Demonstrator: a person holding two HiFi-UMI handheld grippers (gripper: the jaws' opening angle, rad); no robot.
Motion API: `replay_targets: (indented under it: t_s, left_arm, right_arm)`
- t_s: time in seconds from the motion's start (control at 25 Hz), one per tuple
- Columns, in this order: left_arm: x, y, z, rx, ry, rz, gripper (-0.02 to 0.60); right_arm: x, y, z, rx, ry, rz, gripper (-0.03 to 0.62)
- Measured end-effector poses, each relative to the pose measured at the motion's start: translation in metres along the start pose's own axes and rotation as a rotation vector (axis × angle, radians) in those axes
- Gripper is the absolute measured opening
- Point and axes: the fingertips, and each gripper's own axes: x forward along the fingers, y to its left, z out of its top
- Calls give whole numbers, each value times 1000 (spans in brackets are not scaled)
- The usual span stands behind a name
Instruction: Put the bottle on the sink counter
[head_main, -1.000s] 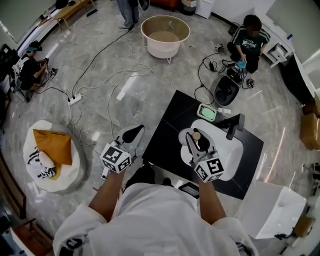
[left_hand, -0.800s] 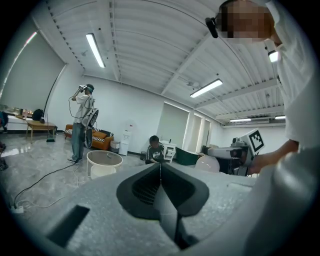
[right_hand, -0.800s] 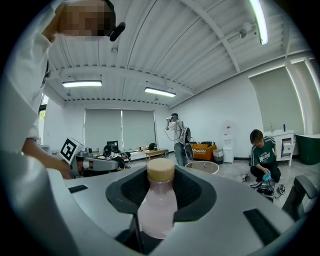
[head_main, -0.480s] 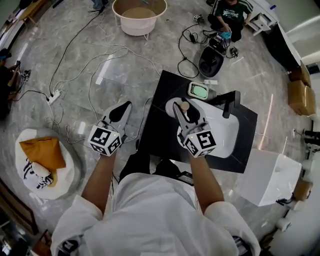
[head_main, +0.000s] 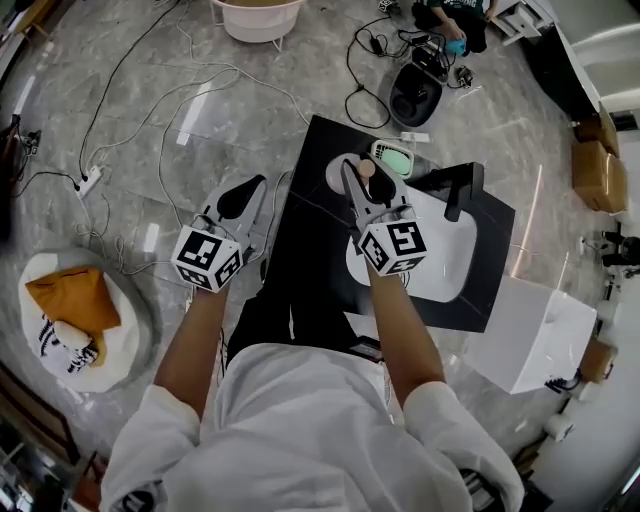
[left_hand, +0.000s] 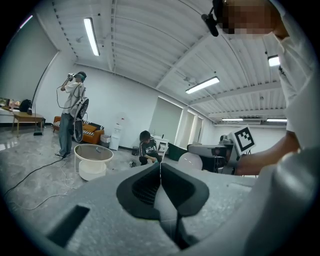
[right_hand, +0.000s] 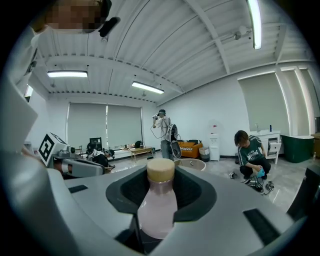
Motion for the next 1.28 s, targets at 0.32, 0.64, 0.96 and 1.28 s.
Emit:
replay_targets:
  t_s: [0.32,0.64,0.96,1.28]
  left_arm:
    - [33,17,-19,-21,19,45,18]
    - [71,29,-38,-71,29,48,18]
    - [92,43,-57,-98,59,45,18]
    - [100,49,-70,-133,70,47,18]
  right_arm:
    - [38,-39,-33,33,1,-28,137]
    - [70,-66,-74,13,38,-45,137]
    - [98,-85,-103,13,61,-63,137]
    - [118,-91,-117,-6,81,-69,137]
